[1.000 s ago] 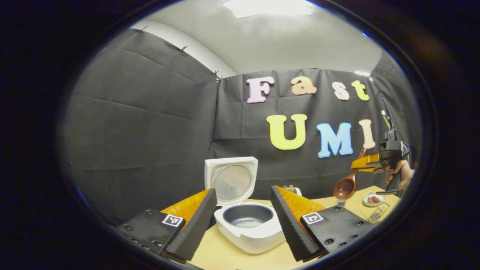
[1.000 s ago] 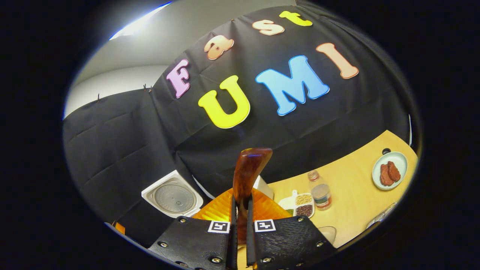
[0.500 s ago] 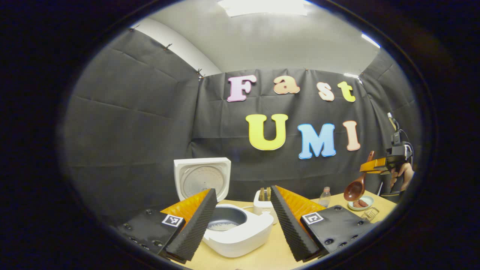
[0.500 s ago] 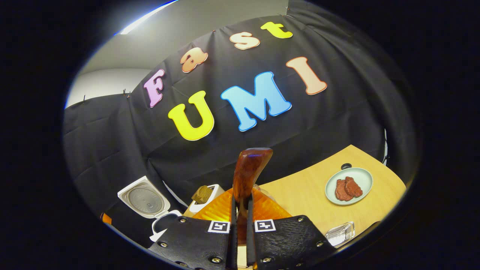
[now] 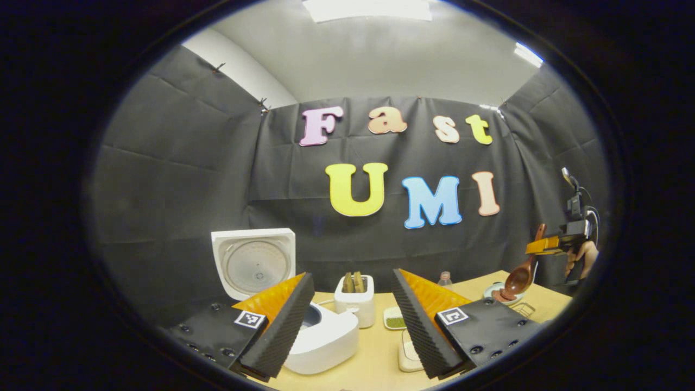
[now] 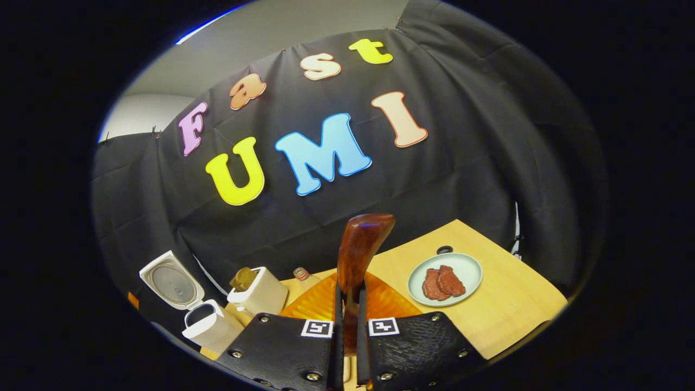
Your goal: Close the left gripper, press the button to open the rice cooker; take a wooden spoon from the chopstick holder with the right hand, scoop a spoonful of rice and pour it into the rice cooker, then put the wooden spoon back into the chopstick holder.
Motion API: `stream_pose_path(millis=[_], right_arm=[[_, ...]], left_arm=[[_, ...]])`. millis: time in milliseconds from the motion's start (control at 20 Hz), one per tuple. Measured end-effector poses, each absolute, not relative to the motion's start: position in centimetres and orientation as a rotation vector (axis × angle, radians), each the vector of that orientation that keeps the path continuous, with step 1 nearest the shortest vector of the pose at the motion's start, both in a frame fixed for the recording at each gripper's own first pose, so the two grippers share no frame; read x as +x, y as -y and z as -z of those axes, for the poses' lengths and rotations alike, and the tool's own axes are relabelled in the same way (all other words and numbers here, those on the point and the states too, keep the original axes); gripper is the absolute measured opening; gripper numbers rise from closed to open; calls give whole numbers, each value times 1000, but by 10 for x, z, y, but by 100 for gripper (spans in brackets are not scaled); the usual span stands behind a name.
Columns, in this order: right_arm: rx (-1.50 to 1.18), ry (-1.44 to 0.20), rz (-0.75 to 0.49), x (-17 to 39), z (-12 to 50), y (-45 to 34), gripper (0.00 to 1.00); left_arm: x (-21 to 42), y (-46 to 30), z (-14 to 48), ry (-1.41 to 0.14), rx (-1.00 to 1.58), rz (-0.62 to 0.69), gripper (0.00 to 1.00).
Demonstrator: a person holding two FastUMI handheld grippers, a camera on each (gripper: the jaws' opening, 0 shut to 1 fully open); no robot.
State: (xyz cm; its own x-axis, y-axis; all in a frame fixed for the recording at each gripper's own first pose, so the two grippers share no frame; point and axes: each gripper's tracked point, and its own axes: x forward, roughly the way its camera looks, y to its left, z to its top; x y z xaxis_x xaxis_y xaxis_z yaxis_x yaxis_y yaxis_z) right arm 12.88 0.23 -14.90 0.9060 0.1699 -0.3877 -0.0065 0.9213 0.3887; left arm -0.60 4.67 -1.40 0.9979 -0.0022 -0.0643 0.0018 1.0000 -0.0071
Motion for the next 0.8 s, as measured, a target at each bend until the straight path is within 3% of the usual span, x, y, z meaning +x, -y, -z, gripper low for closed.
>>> stream_pose_path(millis=[500,550,600,800], right_arm=[[284,-537,-30,110,218,42,10],[281,-550,-29,109,225,41,10],[278,-565,-29,108,233,41,10],[250,-619,-46,103,262,38,10]], left_arm=[[1,-17,10,-74,25,29,94],[1,-17,10,-76,30,28,99],[1,-15,9,-74,32,28,94],[0,-12,9,-80,40,24,94]])
